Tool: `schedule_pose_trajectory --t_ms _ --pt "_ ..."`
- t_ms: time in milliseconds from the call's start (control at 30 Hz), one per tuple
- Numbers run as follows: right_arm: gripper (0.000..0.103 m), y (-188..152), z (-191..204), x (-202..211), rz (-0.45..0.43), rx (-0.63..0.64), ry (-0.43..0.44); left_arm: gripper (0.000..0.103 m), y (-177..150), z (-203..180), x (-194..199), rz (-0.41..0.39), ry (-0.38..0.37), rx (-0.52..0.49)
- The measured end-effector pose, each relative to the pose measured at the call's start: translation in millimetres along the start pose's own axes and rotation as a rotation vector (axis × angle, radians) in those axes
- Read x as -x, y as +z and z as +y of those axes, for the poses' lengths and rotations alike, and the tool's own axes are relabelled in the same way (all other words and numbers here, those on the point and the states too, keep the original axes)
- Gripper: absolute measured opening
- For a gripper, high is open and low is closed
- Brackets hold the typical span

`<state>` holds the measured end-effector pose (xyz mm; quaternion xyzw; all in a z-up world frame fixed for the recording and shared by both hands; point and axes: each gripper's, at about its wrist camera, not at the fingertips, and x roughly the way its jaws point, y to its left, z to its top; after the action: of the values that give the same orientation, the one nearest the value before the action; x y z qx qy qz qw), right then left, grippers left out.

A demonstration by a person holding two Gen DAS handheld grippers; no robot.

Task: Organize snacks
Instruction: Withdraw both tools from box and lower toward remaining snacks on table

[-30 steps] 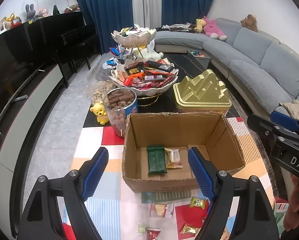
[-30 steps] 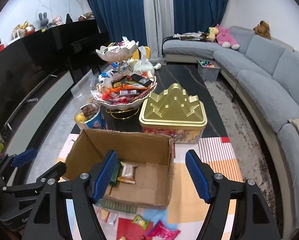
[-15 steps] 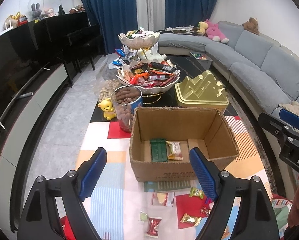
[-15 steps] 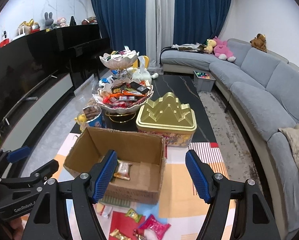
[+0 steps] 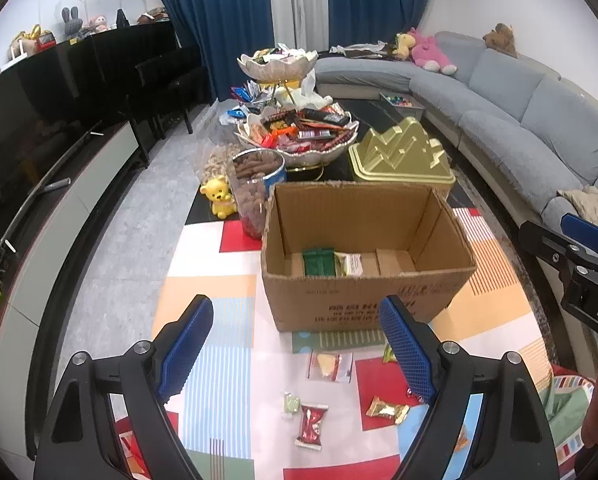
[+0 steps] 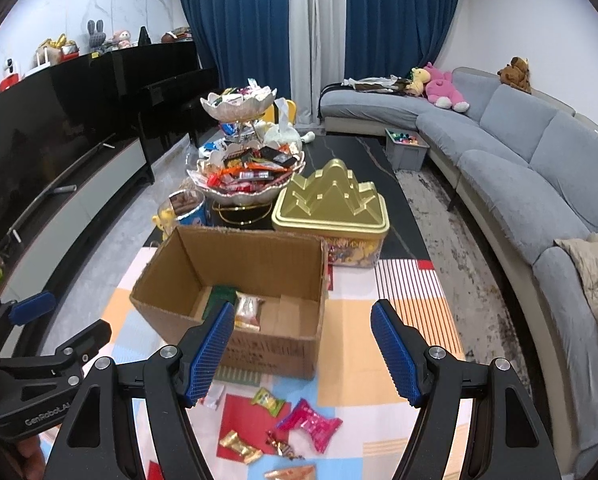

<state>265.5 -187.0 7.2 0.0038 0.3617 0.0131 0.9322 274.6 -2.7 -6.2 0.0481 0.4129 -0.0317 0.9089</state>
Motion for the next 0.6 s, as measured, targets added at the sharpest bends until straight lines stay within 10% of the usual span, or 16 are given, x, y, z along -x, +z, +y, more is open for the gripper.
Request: schedule_pose_trajectory --t_ms 600 --pt "0.072 -47 6 -10 0.074 0.035 -0.003 0.085 -50 -4 -12 0.060 0.018 -0.026"
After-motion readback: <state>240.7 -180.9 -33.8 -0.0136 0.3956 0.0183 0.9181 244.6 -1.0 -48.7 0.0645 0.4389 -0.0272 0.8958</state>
